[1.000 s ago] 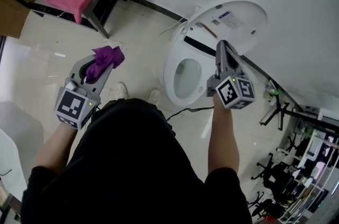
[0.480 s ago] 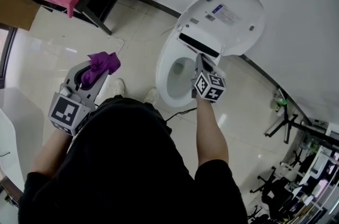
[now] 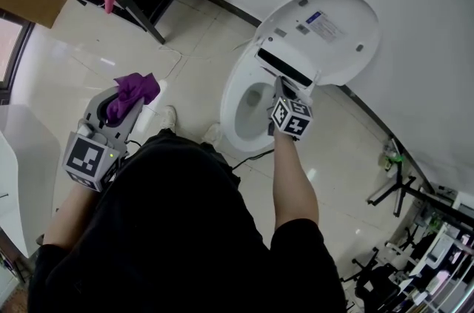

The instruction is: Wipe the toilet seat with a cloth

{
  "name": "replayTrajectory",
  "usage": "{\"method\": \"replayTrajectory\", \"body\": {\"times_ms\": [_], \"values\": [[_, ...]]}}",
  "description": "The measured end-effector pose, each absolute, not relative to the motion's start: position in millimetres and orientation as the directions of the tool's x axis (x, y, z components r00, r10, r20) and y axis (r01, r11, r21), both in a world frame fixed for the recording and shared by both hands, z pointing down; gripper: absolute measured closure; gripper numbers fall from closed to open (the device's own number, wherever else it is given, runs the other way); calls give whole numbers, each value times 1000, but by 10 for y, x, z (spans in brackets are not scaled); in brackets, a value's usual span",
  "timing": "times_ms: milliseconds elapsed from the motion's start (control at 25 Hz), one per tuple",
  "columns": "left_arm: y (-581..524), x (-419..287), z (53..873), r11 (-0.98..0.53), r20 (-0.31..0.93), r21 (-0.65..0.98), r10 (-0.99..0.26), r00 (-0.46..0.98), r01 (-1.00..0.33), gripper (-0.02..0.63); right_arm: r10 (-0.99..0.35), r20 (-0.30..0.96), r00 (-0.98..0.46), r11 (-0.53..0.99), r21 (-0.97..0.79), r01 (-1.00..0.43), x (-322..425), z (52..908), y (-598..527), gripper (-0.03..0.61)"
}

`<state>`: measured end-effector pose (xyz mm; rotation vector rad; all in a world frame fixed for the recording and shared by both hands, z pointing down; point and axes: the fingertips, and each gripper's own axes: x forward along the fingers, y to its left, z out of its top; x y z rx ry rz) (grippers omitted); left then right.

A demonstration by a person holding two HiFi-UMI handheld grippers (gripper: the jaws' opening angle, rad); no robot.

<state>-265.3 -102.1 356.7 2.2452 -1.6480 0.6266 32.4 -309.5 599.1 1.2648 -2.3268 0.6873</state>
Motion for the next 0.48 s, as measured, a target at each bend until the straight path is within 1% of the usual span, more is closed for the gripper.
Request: {"method": "replayTrajectory", "body": {"times_ms": [200,400,480], "values": [[-983,-2718,3555,-287,491,-10,-836,245,-958,514,-676,519,-523,477,-232,-847,276,5731,-3069,543],[-1002,-2781,3560,-299,472,1,-841,264,-954,514,-692,506,-514,475,-218,-853,258,5554,-3021,543],[-1023,-2833,3577,-309,461,-7,-845,271,-951,514,-704,476,-527,475,-235,-848,191,5395,-3032,543]]}}
